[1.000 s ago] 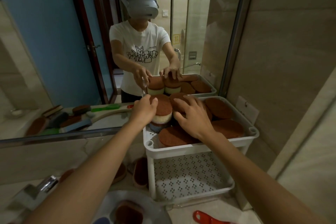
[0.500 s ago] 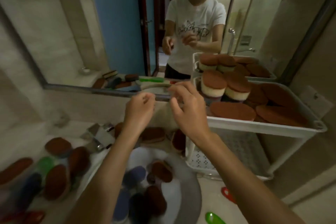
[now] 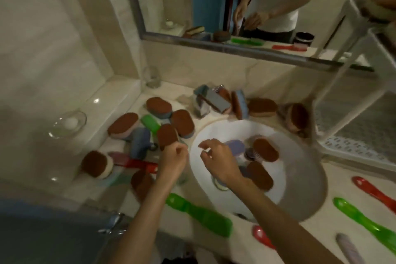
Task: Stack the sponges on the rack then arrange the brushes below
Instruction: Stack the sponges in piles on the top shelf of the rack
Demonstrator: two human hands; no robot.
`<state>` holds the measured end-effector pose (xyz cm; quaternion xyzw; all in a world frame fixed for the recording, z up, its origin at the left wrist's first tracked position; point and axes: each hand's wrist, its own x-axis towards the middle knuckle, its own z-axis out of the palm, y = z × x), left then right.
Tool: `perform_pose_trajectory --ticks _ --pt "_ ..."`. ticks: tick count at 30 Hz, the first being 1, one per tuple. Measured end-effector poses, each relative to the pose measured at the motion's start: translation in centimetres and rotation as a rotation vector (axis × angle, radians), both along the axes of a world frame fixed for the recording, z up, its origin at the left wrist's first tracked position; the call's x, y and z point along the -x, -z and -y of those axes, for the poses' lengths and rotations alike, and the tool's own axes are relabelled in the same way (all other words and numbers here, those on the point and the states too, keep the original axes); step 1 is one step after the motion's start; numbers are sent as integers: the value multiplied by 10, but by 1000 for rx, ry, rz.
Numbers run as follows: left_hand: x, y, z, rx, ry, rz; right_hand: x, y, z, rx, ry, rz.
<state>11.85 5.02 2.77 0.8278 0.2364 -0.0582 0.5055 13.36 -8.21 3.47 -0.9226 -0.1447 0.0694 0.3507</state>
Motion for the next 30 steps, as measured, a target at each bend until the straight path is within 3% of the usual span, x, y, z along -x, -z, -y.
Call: perform_pose_trajectory --ticks 9,12,17,20,23,27,30 --pt "46 36 -103 -210 -99 -181 43 31 -102 193 -187 -257" --pt "58 52 -112 -57 -167 -220 46 40 -129 277 -207 -297" --pt "64 57 -119 477 -493 -414 50 57 -144 378 -182 -432" --pt "66 56 -121 517 -504 -397 52 59 -142 270 -163 -505" --pt "68 52 -126 444 -516 -307 53 54 -142 72 -93 -441" --pt "68 43 -137 505 -512 -178 49 46 -142 -181 -17 -461" --pt "64 36 -139 561 -490 -150 41 41 -141 -234 46 -497"
